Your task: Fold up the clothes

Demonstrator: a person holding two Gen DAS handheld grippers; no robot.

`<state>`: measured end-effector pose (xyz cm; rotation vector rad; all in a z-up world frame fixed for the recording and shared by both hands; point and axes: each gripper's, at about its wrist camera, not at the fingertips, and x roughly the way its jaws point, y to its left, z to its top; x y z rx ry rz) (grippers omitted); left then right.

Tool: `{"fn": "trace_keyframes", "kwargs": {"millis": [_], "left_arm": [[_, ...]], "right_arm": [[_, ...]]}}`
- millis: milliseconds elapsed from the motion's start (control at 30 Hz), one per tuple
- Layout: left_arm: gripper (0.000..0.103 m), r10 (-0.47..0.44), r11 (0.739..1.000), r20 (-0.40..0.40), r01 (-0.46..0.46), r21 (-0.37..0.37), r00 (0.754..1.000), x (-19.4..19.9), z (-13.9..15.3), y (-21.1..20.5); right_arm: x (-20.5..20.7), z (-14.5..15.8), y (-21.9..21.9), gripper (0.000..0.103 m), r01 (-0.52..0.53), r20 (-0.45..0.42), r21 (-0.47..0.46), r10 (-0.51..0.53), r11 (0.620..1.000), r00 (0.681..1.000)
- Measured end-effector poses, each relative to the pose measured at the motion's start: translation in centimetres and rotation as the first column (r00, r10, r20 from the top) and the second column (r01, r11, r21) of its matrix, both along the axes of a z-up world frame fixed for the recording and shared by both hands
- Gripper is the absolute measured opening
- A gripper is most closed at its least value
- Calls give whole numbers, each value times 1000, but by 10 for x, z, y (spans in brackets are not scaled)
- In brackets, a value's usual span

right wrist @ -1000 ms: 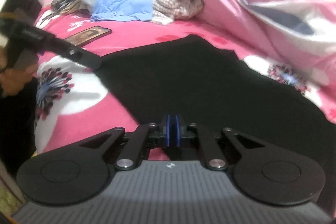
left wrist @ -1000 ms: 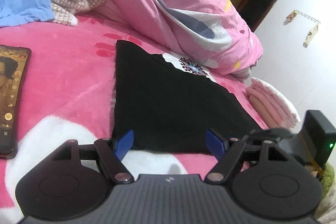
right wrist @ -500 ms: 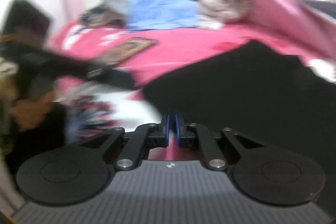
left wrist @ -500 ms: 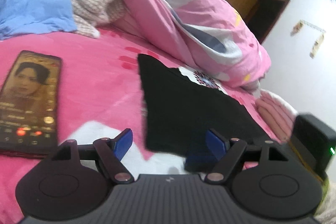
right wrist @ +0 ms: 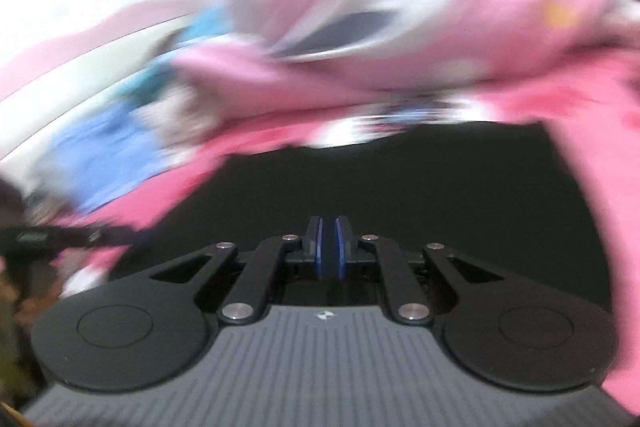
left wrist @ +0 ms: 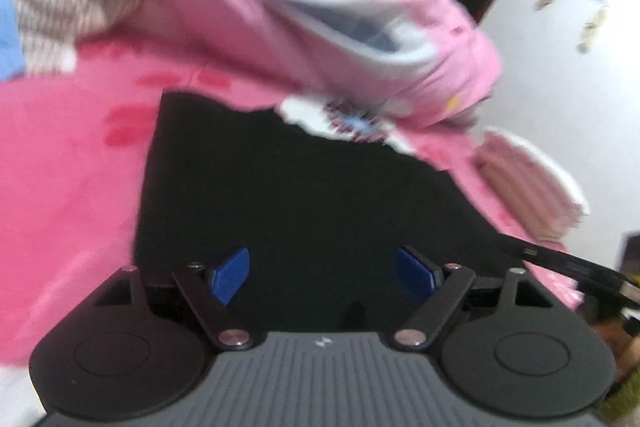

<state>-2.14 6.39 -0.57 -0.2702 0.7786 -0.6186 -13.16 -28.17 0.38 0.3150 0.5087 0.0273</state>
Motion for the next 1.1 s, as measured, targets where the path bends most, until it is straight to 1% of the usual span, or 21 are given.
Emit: {"fn": "trace_keyframes", "kwargs": {"millis": [67,100,133,200,233,300,333,367,467,500,567,667,700,767,800,867,933,1000,1033,1100], "left_arm": [[80,20,999,-7,-20,29,1000,7,-6,-4],[80,25,1000,-2,-25,18,1000,5,-6,-2],[80,30,1000,3,-30,6,1000,4,-6,1],[80,53,998,-11,-53,-14,999,4,-5,8],[80,70,997,-18,-70,-23,997,4,-3,12],[81,93,995,-13,-94,-19,996,7,3,13],[81,102,995,-5,-102,-12,995,9,7,12],[81,99,995,3,-99,-2,995,14,10,9],[81,112,992,2,-112,54,994,34,18,-11],[81,119,991,-6,-118,70,993,41,17,-17],[81,141,985,-24,-138,106,990,56,13,-26],[81,169,974,-32,-162,156,985,71,0,-33],[81,169,976,-26,-163,147,985,71,-2,-32],[84,162,979,-16,-159,128,987,70,-5,-29],[85,156,981,-16,-153,118,988,70,-5,-28],[86,151,984,-22,-149,97,988,72,-6,-25],[86,148,987,-32,-145,72,988,72,-7,-21],[86,145,988,-37,-143,52,989,73,-8,-18],[86,144,989,-37,-143,41,989,72,-8,-17],[86,140,990,-34,-139,34,990,72,-9,-16]], "right_arm": [[-9,-10,-28,7,127,-61,-33,-128,991,990],[-14,-16,-41,6,187,-101,-60,-192,981,976],[-20,-19,-50,5,225,-115,-79,-233,971,966],[-35,-21,-68,4,283,-121,-98,-293,954,948],[-40,-19,-73,6,308,-118,-103,-319,946,940],[-38,-15,-80,7,351,-107,-131,-365,927,925],[-34,-12,-81,7,350,-96,-119,-362,929,927],[-27,-8,-81,7,331,-80,-85,-338,940,938],[11,-3,-65,7,203,-55,-18,-204,979,977],[23,-2,-59,7,156,-49,1,-155,988,987],[44,-7,-52,7,98,-63,28,-96,995,993],[56,-17,-59,5,160,-140,-45,-165,986,976],[59,-21,-62,5,182,-165,-72,-191,981,967],[56,-17,-66,6,231,-194,-153,-258,961,947],[56,-13,-64,8,239,-195,-189,-275,953,941],[58,-3,-57,8,249,-194,-256,-302,934,933],[71,5,-43,8,192,-181,-246,-239,950,954],[88,6,-24,8,112,-176,-239,-157,965,972],[98,5,-14,8,66,-181,-233,-110,970,977],[123,-3,-1,7,-13,-201,-181,-25,983,979]]}}
